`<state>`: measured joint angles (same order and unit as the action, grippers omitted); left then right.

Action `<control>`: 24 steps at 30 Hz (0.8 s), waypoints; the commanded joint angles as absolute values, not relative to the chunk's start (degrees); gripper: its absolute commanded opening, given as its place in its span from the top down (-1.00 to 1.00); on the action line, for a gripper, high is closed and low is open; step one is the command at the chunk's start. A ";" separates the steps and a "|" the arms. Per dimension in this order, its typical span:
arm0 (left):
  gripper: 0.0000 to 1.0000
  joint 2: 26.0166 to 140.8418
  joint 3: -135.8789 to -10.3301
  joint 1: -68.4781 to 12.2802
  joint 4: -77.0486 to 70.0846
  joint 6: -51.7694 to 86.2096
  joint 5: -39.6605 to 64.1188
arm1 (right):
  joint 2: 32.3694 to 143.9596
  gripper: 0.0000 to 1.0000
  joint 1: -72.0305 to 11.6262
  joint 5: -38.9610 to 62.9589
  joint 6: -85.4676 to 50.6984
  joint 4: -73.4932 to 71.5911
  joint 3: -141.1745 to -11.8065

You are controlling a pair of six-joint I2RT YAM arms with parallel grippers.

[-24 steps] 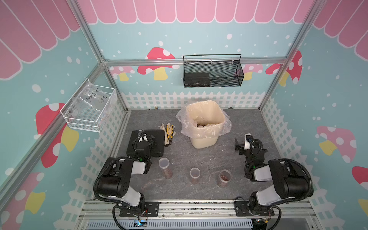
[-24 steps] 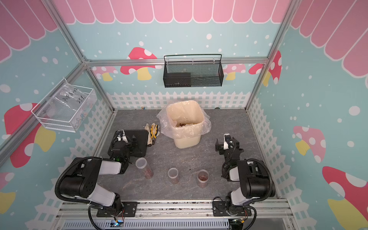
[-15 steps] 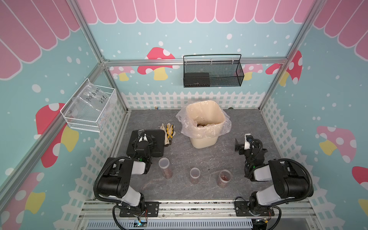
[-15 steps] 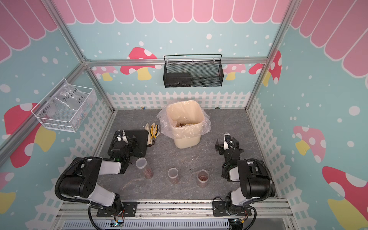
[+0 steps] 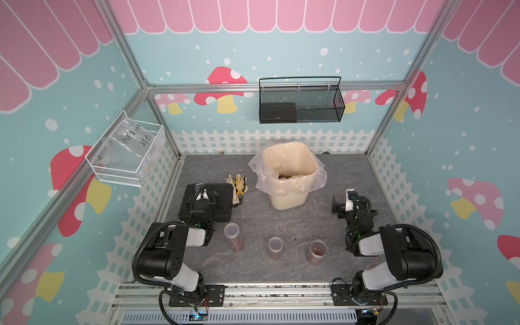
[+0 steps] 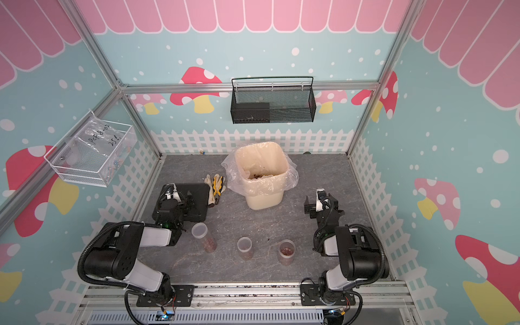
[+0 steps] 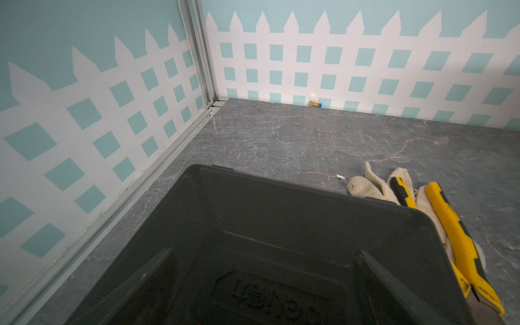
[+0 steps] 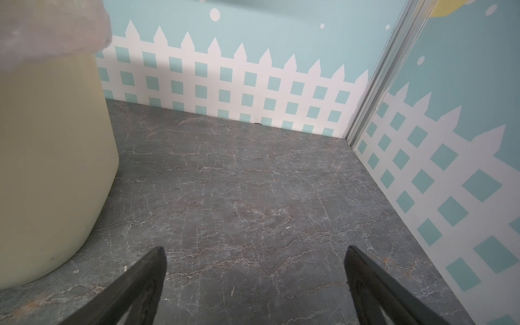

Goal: Empty the moldy dried flower tea in the jars
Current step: Pick up the jar from the center of the board.

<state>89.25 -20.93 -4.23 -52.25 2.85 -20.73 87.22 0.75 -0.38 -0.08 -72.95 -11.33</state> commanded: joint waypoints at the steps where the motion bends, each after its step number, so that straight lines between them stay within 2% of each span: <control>1: -0.99 88.31 -21.88 -3.95 -52.28 3.52 -20.00 | 87.71 -0.99 1.06 0.00 0.31 -74.60 -12.04; 11: -0.99 88.29 -21.84 -3.97 -52.31 3.60 -19.86 | 87.33 -0.99 1.05 -0.43 0.16 -75.64 -11.39; 15: -0.99 86.27 -19.96 -4.04 -54.22 4.30 -22.17 | 79.68 -0.89 1.06 -1.76 -0.29 -75.16 -8.27; 20: -0.99 72.14 -18.65 -4.38 -43.36 5.46 -25.26 | 60.94 -0.84 1.08 -4.49 -3.96 -53.01 -12.19; 24: -0.99 57.04 -23.73 -5.16 -18.98 11.66 -27.20 | 50.48 -0.88 1.05 0.13 -7.49 -36.87 -18.46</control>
